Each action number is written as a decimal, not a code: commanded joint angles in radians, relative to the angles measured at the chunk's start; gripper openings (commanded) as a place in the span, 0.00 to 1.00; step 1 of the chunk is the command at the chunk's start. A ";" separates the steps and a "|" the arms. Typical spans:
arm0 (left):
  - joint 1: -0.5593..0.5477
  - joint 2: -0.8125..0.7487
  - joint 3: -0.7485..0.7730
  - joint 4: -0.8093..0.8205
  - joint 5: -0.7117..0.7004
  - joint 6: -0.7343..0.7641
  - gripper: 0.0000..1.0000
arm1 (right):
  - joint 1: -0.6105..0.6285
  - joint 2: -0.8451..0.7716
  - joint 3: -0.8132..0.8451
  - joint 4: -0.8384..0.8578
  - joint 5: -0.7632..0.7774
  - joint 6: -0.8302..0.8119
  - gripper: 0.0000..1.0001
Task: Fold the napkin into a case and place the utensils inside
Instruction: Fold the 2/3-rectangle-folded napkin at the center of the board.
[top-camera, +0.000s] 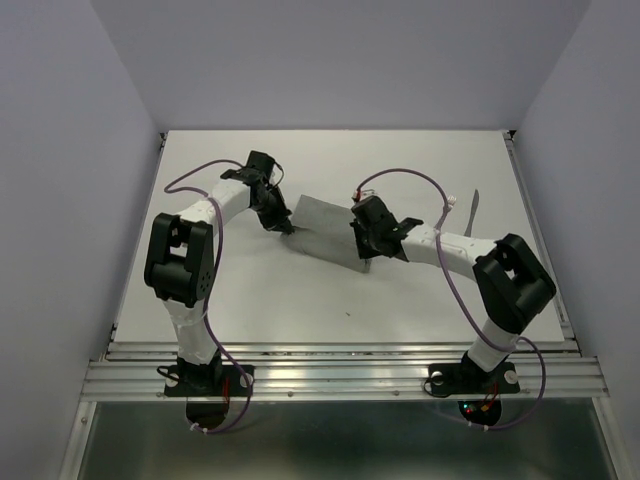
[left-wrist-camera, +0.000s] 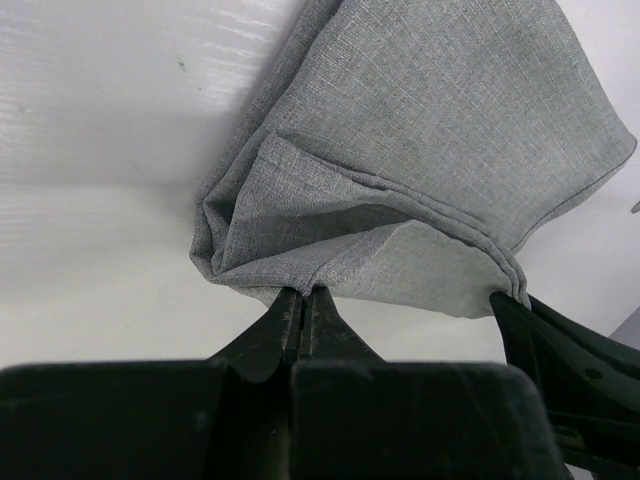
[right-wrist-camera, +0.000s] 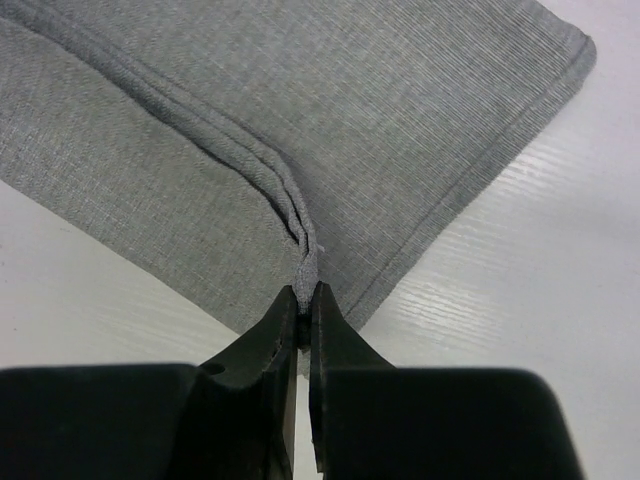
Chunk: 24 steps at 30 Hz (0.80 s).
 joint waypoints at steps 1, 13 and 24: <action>-0.014 0.007 0.060 -0.036 0.000 0.016 0.00 | -0.044 -0.068 -0.040 0.067 -0.092 0.059 0.01; -0.029 0.100 0.147 -0.062 -0.037 0.016 0.00 | -0.075 -0.062 -0.087 0.116 -0.132 0.096 0.01; -0.029 0.137 0.198 -0.079 -0.126 0.045 0.07 | -0.084 -0.047 -0.111 0.125 -0.080 0.104 0.18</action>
